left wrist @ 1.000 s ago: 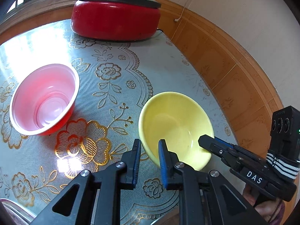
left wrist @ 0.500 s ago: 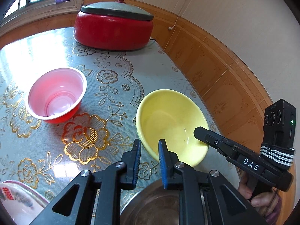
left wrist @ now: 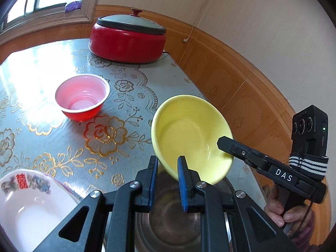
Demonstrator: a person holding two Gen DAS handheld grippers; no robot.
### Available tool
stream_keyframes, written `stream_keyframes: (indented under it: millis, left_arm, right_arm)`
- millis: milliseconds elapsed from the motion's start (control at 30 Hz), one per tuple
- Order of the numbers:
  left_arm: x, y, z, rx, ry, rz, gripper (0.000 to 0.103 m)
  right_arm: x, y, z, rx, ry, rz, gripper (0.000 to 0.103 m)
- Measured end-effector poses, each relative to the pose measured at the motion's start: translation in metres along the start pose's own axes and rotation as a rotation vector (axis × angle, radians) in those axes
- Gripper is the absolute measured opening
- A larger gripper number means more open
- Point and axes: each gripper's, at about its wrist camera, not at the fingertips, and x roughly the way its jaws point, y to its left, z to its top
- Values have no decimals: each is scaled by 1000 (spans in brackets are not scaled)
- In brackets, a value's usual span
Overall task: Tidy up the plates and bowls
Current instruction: 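Lower the yellow bowl into the steel bowl with the left tool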
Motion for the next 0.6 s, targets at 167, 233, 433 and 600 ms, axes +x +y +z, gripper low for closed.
stream_keyframes:
  millis: [167,233,433,600]
  left_arm:
    - [-18,2,-19,-11,13,-36,19]
    - [-25,2,-29,-6,22,-41,19]
    - [-33,6,-57,-18,77,-64,19]
    - [-32,1,-73,6,116,-50,19]
  right_arm:
    - [-14,13,-17,-36,15,13,16]
    - [-19,16,-25,-54,30,24,16]
    - [-20,21,-55,-86,113,23,16]
    - [-18,17,-73,-65,161,13,16]
